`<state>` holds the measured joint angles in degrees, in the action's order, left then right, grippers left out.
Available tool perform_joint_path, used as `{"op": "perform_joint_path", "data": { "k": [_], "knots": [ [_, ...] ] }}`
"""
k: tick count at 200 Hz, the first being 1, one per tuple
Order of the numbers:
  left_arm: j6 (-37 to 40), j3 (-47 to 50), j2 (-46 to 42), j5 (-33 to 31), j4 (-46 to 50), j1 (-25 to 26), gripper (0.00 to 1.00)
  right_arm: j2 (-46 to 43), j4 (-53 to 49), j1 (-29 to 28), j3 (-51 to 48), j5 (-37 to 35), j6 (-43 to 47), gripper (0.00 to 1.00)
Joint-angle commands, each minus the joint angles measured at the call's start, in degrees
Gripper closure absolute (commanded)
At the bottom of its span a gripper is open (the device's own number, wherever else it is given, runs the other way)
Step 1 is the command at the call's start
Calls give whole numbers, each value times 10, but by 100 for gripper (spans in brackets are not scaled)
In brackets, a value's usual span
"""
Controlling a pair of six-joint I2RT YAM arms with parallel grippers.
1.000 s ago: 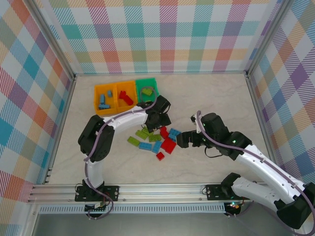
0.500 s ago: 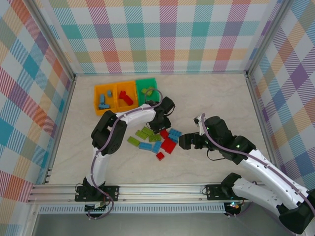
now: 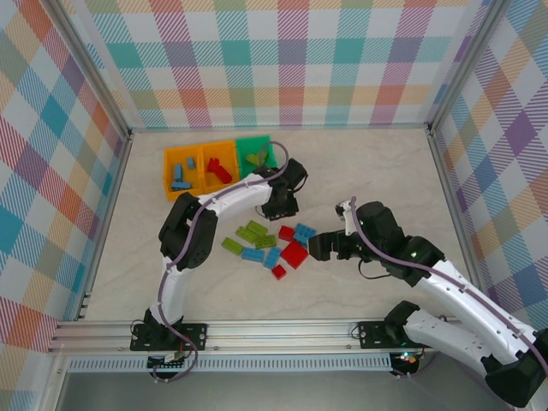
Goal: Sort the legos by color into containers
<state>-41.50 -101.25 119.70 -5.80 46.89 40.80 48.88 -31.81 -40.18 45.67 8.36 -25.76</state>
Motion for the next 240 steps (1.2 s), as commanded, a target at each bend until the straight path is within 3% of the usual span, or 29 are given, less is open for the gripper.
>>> {"op": "perform_joint_path", "data": {
  "k": [1,45,84,119,140,190,240],
  "knots": [
    [65,-35,-66,-53,34,-47,76,18,27,-1,-6,37,-8,0],
    [74,-42,-80,-102,5,-162,76,25,7,-1,-4,9,-15,0],
    [61,-105,9,-87,5,-244,76,25,4,-2,-4,12,-24,0],
    [87,-222,110,-35,44,-262,71,17,-2,-1,-7,12,-33,0],
    [88,-235,117,-35,45,-262,56,10,-7,-2,-6,8,-36,0],
    [82,-161,19,-21,29,-260,50,14,-2,-1,-6,-3,-36,0],
    [-12,103,-203,8,7,-216,51,36,34,-1,-11,-40,-33,0]
  ]
}}
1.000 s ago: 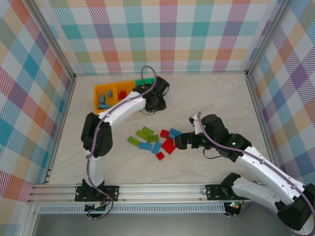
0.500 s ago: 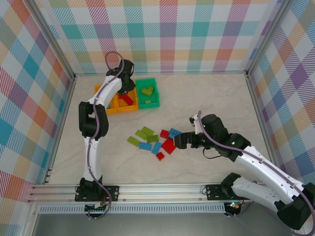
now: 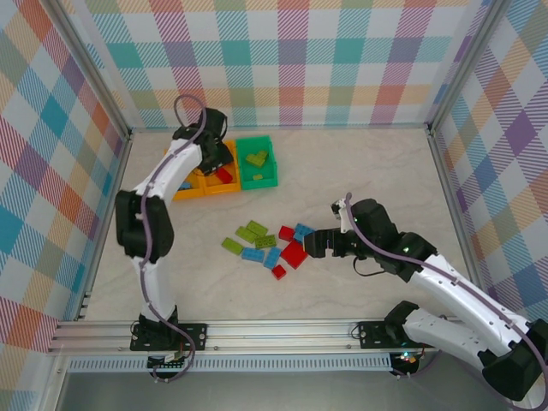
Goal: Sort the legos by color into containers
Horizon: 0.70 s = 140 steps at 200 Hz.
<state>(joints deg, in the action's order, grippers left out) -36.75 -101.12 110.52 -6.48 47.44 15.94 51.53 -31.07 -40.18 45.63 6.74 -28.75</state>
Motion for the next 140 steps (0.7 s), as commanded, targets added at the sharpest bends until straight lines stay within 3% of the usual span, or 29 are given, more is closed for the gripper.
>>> {"op": "perform_joint_path", "data": {
  "k": [1,29,67,107,140],
  "knots": [
    [-62,109,-116,14,1,33,51,10,27,-1,-11,-24,-3,0],
    [-134,281,-234,-8,10,67,51,25,52,-1,-14,-26,5,0],
    [-205,428,-316,52,18,109,49,53,68,0,0,-9,20,0],
    [-256,487,-284,111,-45,143,35,75,75,-1,-1,12,21,0],
    [-255,474,-215,114,-94,151,33,66,67,0,-6,9,17,0]
  ]
}}
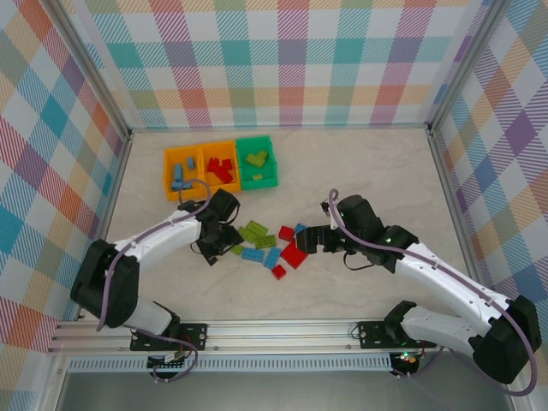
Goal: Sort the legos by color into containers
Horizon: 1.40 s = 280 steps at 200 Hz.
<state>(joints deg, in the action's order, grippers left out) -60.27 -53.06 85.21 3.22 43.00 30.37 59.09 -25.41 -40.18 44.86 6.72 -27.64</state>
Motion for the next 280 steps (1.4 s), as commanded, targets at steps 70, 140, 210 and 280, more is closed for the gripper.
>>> {"op": "perform_joint_path", "data": {
  "k": [70,140,210,280],
  "knots": [
    [-8,0,95,-19,-88,7,33,-35,1,0,-5,-13,5,0],
    [9,30,87,-30,-82,6,66,-10,9,0,7,17,8,0],
    [108,-15,-53,-137,-56,-10,71,40,63,-3,12,180,39,0],
    [232,-216,62,-75,-201,-24,71,21,47,-3,24,94,28,0]
  ]
}}
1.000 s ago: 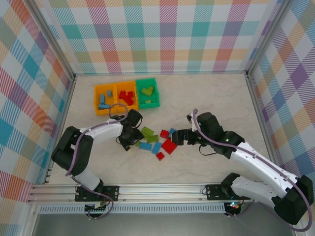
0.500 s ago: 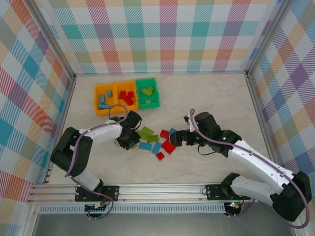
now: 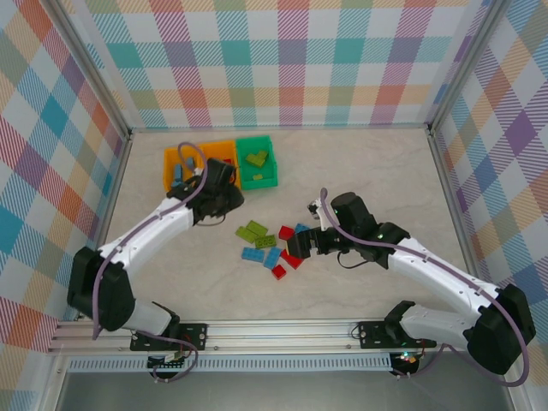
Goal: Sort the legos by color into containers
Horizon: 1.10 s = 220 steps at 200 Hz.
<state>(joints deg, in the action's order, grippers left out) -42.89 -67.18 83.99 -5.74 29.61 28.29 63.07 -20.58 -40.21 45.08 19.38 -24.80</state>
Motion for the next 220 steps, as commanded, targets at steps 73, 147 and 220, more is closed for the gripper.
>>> {"op": "perform_joint_path", "data": {
  "k": [73,147,220],
  "knots": [
    [87,-362,363,-12,-56,-46,68,-70,-23,-3,12,-81,-23,0],
    [72,-411,340,23,-25,-51,44,-79,-32,-3,7,-116,-28,0],
    [65,-160,82,-18,-39,50,47,-40,-3,-2,-6,-188,-15,0]
  ]
}}
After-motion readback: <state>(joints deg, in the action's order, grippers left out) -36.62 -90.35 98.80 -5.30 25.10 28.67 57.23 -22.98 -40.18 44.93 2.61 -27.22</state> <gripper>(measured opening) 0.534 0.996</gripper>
